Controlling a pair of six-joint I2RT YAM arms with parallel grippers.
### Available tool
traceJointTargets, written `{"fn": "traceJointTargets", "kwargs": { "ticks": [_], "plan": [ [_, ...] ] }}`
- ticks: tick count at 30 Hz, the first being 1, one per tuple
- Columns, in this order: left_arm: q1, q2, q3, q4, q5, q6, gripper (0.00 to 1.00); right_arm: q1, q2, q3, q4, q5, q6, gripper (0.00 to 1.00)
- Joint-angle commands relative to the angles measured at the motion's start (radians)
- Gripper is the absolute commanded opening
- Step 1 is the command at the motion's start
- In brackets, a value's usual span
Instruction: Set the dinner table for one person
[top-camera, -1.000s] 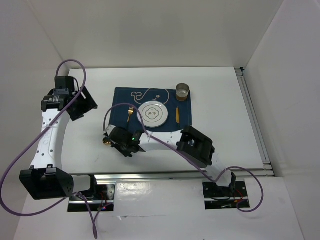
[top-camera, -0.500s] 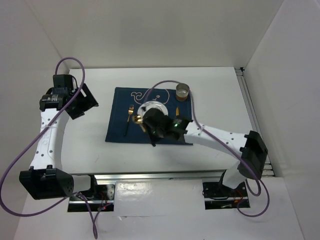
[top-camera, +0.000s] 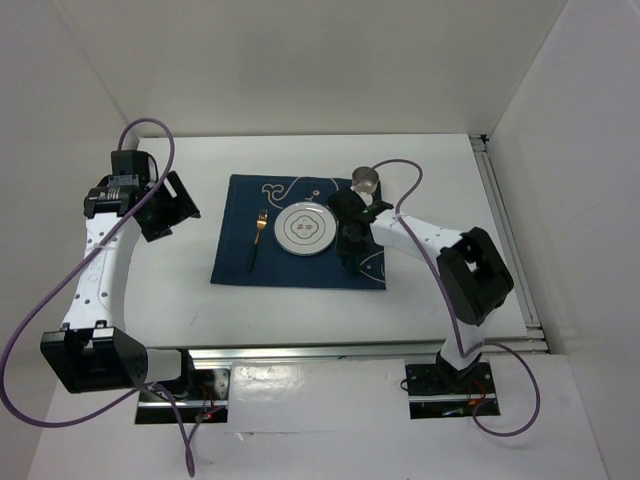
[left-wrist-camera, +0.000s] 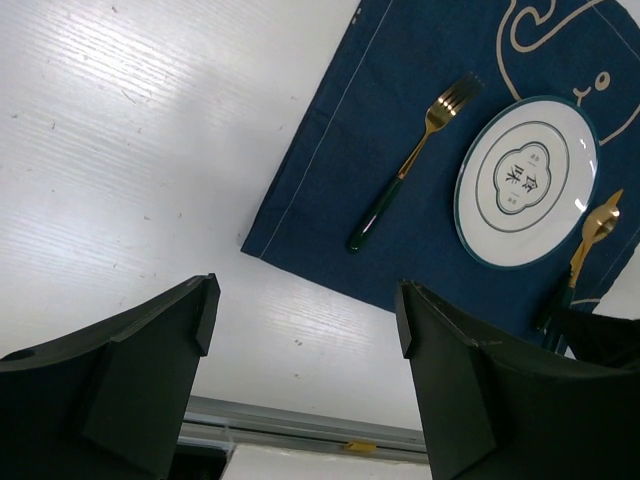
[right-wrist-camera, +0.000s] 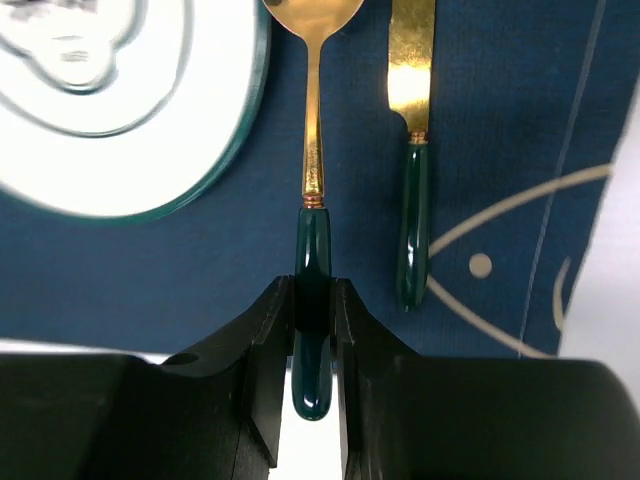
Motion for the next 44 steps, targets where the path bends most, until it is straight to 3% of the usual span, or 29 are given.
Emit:
{"fn": "traceJointTargets", "kwargs": {
  "ticks": [1,9,13,16,18,24,28,29,35,37,44],
  "plan": [
    [0.014,-0.013,-0.012,-0.003,0.009,0.028,0.89,-0.035,0.057,0.049,0.067,-0.029,-0.006,0.00],
    [0.014,-0.001,-0.009,-0.015,0.018,0.039,0.90,-0.077,0.099,-0.003,0.145,-0.060,0.044,0.04],
    [0.014,-0.001,-0.009,-0.015,0.037,0.048,0.90,-0.077,0.108,-0.003,0.156,-0.060,0.035,0.26],
    [0.014,-0.001,-0.018,-0.015,0.037,0.048,0.90,-0.077,0.118,-0.003,0.145,-0.060,0.035,0.35],
    [0.014,-0.001,-0.029,-0.006,0.046,0.048,0.90,-0.077,0.087,-0.012,0.136,-0.060,0.026,0.47],
    [0.014,-0.001,-0.029,-0.006,0.057,0.048,0.90,-0.077,-0.019,-0.012,0.057,-0.019,0.017,0.61],
    [0.014,-0.019,-0.016,0.004,0.034,0.025,0.90,-0.077,-0.131,-0.001,-0.058,0.062,0.053,0.89],
    [0.014,-0.045,-0.016,0.024,0.034,0.016,0.90,-0.092,-0.158,-0.001,-0.083,0.105,0.053,1.00],
    [0.014,-0.065,-0.016,0.044,0.023,-0.036,0.92,-0.210,-0.287,0.029,-0.402,0.401,0.205,1.00],
    [0.014,-0.065,-0.027,0.063,0.041,-0.046,0.93,-0.239,-0.287,0.029,-0.489,0.432,0.223,1.00],
    [0.014,-0.018,-0.004,0.066,0.003,-0.021,0.94,-0.261,-0.393,-0.093,-0.537,0.474,0.282,1.00]
  ]
}}
